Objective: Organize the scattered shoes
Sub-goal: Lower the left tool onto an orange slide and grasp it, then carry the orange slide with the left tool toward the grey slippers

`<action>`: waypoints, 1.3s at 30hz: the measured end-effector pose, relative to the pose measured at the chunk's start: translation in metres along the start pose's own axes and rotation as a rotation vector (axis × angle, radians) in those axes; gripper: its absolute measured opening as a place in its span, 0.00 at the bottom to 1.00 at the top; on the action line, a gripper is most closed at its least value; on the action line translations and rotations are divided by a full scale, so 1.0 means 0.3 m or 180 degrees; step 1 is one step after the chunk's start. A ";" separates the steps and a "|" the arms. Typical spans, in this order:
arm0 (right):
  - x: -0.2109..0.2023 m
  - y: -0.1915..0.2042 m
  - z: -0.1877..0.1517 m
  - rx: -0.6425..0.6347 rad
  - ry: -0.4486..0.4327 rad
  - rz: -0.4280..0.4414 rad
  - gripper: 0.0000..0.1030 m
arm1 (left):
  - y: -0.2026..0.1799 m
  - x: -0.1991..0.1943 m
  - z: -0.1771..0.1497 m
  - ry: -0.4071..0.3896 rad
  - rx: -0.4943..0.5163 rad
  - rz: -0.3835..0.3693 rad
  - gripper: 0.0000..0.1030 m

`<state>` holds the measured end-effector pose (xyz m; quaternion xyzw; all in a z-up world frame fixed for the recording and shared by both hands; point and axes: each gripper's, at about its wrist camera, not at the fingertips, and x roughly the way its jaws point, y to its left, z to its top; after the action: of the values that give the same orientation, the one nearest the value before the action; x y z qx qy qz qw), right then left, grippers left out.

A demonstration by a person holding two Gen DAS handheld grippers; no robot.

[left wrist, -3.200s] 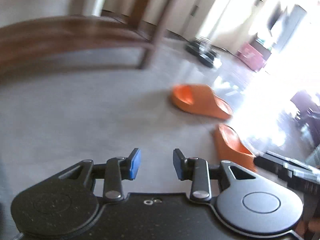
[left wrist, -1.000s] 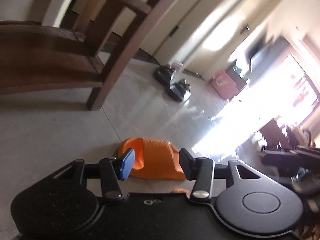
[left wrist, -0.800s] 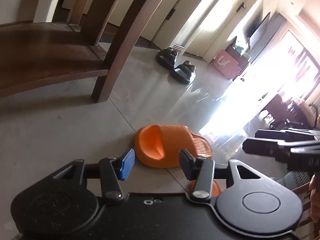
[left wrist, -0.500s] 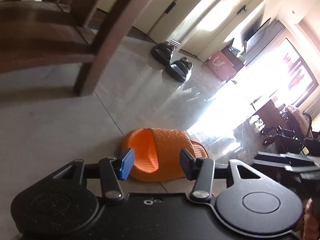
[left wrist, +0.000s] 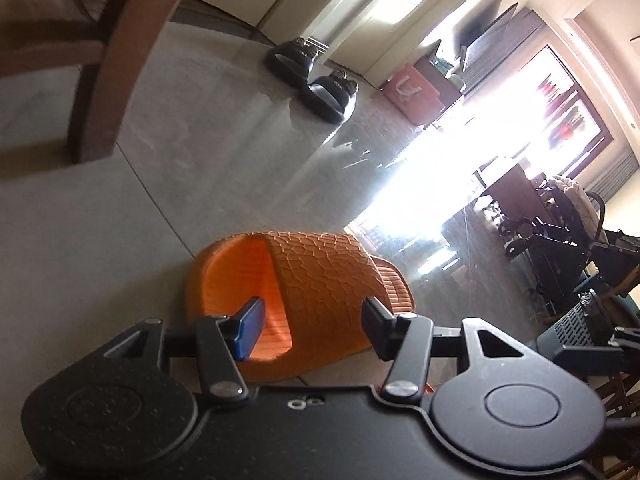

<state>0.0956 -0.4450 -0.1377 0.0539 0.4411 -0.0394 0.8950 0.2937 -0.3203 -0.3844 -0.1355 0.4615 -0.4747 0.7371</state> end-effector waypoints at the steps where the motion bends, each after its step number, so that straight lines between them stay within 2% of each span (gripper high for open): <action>1: -0.002 -0.002 -0.003 -0.0007 0.0004 0.0004 0.67 | 0.008 0.013 -0.001 0.0004 -0.0051 -0.0054 0.53; 4: -0.002 -0.018 -0.015 -0.0029 0.0033 -0.0010 0.67 | 0.037 0.045 0.001 0.0014 -0.0275 -0.0266 0.47; 5: 0.000 -0.023 -0.017 -0.0024 0.0042 -0.0013 0.67 | 0.040 0.047 -0.004 -0.0007 -0.0322 -0.0318 0.38; 7: 0.013 -0.040 -0.027 0.0016 0.0087 -0.0029 0.67 | 0.045 0.046 -0.009 -0.0033 -0.0439 -0.0391 0.31; 12: 0.035 -0.029 -0.018 0.0086 0.0081 0.0023 0.67 | 0.051 -0.032 -0.069 -0.0327 -0.0890 -0.0457 0.19; 13: 0.038 -0.015 -0.010 0.0067 0.0059 0.0042 0.67 | 0.051 -0.076 -0.092 -0.0463 -0.1000 -0.0430 0.17; 17: 0.044 0.044 0.004 -0.0031 0.0011 0.0099 0.67 | 0.048 -0.223 -0.170 -0.0725 -0.1076 -0.0165 0.16; 18: 0.048 0.066 0.008 -0.0043 0.0007 0.0137 0.67 | 0.058 -0.301 -0.214 -0.0830 -0.1174 -0.0080 0.16; 21: 0.063 0.144 0.015 -0.0111 -0.0003 0.0266 0.67 | 0.071 -0.427 -0.295 -0.1019 -0.1326 0.0153 0.17; 25: 0.071 0.259 0.004 -0.0249 0.0017 0.0462 0.67 | 0.072 -0.653 -0.449 -0.1308 -0.1557 0.0659 0.19; 28: 0.071 0.347 -0.019 -0.0414 0.0032 0.0583 0.67 | 0.089 -0.782 -0.561 -0.1412 -0.1815 0.0976 0.22; 32: 0.084 0.432 -0.063 -0.0496 0.0100 0.0687 0.67 | 0.111 -0.839 -0.641 -0.1273 -0.2015 0.1041 0.24; 33: 0.088 0.445 -0.071 -0.0474 0.0126 0.0709 0.67 | 0.111 -0.846 -0.657 -0.1229 -0.2023 0.1033 0.22; 34: 0.092 0.457 -0.078 -0.0458 0.0149 0.0726 0.68 | 0.108 -0.851 -0.661 -0.1168 -0.2014 0.1024 0.23; 35: 0.091 0.467 -0.081 -0.0473 0.0152 0.0720 0.68 | 0.105 -0.856 -0.665 -0.1107 -0.2005 0.1015 0.29; 38: 0.080 0.479 -0.081 -0.0514 0.0125 0.0686 0.68 | 0.089 -0.877 -0.655 -0.0863 -0.1896 0.1027 0.31; 39: 0.077 0.475 -0.078 -0.0507 0.0112 0.0672 0.68 | 0.074 -0.895 -0.633 -0.0766 -0.1786 0.1133 0.31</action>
<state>0.1081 -0.3013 -0.1614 0.0295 0.4503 0.0911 0.8877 0.1197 -0.0423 -0.3526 -0.3052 0.5002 -0.1741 0.7915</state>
